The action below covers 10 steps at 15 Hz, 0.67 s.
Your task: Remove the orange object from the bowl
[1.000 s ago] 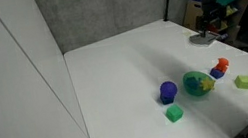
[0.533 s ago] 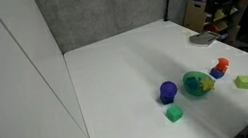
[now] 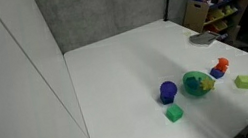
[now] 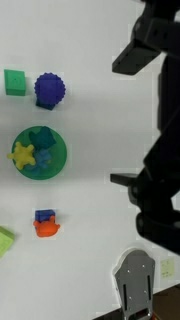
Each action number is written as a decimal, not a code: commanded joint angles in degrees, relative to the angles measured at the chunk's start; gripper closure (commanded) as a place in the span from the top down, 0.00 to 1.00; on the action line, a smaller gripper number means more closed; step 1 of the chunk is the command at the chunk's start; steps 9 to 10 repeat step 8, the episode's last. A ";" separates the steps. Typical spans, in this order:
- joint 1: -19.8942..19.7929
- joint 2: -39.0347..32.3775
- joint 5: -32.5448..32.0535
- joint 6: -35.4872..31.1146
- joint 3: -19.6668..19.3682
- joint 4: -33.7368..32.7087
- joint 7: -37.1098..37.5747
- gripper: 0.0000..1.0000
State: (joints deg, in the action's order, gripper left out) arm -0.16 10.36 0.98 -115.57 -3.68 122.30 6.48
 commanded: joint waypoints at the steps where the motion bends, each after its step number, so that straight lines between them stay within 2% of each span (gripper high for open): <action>1: -0.46 2.27 -0.28 5.51 1.26 -2.96 -1.29 1.00; 5: -0.51 2.40 -1.52 7.65 2.16 -4.49 -1.15 1.00; 6: -0.58 2.61 -0.52 5.78 2.12 -3.20 -0.19 1.00; 10: -0.55 2.56 -0.56 5.82 2.25 -3.13 -0.17 1.00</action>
